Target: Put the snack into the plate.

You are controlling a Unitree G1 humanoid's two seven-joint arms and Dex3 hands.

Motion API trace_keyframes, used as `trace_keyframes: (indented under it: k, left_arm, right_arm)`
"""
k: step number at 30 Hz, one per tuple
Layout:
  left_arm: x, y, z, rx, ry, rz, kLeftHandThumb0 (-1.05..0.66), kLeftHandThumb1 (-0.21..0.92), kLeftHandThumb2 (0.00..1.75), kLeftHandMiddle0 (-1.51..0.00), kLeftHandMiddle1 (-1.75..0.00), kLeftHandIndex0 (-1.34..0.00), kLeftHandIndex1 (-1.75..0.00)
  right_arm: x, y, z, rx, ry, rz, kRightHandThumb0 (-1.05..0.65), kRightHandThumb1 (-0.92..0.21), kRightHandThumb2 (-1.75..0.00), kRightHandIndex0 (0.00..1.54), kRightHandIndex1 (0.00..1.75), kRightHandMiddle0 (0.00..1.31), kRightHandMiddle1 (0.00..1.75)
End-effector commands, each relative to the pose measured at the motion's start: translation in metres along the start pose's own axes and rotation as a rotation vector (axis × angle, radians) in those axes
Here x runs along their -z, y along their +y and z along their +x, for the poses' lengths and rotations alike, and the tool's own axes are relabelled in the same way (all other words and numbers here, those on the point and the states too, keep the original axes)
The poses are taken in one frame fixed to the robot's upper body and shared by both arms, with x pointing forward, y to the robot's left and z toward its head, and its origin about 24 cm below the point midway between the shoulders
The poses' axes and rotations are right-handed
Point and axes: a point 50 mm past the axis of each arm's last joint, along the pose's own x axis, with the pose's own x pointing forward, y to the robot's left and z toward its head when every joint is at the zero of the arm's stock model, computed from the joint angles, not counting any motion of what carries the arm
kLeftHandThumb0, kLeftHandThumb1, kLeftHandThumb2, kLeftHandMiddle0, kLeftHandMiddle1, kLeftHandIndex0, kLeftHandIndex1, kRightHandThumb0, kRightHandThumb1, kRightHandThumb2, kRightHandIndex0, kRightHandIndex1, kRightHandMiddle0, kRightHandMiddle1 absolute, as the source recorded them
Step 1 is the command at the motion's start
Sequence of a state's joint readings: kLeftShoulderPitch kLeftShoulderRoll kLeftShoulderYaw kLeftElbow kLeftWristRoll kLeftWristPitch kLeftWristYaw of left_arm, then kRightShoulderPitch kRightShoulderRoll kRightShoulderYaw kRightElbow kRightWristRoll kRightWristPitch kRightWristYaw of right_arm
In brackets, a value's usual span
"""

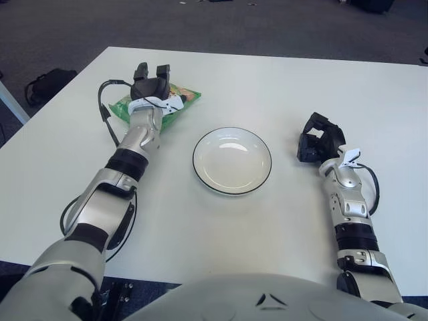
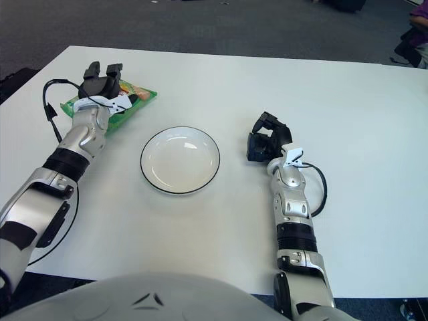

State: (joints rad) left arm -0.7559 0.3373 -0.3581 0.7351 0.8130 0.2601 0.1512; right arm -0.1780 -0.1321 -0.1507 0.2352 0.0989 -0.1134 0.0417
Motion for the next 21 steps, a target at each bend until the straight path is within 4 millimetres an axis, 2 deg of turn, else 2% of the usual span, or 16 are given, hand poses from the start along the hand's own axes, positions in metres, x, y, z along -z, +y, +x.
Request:
trace_keyframes:
  k: [1,11,21]
  left_arm:
    - [0.006,-0.023,-0.002,0.059,0.035,0.005,-1.05,0.92,0.95,0.0,0.0,0.0,-0.31]
    - [0.028,-0.045,-0.005,0.075,0.093,0.114,-1.05,0.92,1.01,0.0,0.0,0.0,-0.05]
    - [0.045,-0.057,-0.015,0.031,0.135,0.213,-1.05,0.92,1.03,0.0,0.0,0.0,0.0]
  right_arm:
    - [0.041,-0.002,-0.029,0.032,0.163,0.041,-0.58,-0.1,-1.58,1.35,1.75,0.8,1.75]
    - [0.04,-0.003,-0.031,0.031,0.16,0.042,-0.58,-0.1,-1.58,1.35,1.75,0.8,1.75]
    - [0.039,-0.004,-0.032,0.023,0.165,0.04,-0.58,-0.1,-1.58,1.35,1.75,0.8,1.75]
